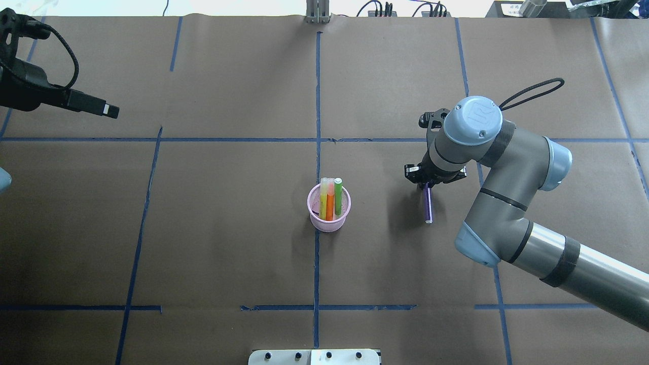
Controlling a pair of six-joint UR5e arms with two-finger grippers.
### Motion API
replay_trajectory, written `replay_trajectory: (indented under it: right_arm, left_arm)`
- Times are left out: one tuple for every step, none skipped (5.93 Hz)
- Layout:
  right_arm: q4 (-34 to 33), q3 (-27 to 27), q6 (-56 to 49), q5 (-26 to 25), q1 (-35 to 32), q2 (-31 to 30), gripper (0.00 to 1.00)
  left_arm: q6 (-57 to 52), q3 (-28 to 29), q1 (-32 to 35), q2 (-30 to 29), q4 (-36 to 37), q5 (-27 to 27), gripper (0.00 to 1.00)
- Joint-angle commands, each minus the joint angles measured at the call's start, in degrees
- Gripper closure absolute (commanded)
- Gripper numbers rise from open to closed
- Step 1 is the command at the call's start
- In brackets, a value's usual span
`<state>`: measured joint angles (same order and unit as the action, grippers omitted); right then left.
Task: Collect pens into pen holder
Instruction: 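Lift the purple marker with the right gripper and carry it over the cup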
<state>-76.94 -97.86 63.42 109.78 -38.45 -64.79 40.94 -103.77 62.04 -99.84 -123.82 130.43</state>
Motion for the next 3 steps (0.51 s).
replay_trajectory:
  right_arm:
    - [1.26,-10.01,0.3,-4.99,-1.1,0.1,1.0]
    - [1.35,-14.33,0.12,-9.89,-0.84,0.45,1.0]
    - [1.35,-18.29,-0.31,-12.64,-0.67,0.8,1.0]
  left_arm:
    - [-5.22,-0.12,1.41,0.0,6.97,-0.26,0.0]
    - [-7.0,-0.03,1.85,0.0,8.5,-0.35,0.0]
    - [-7.19,0.23,1.85,0.0,8.6,-0.44,0.0]
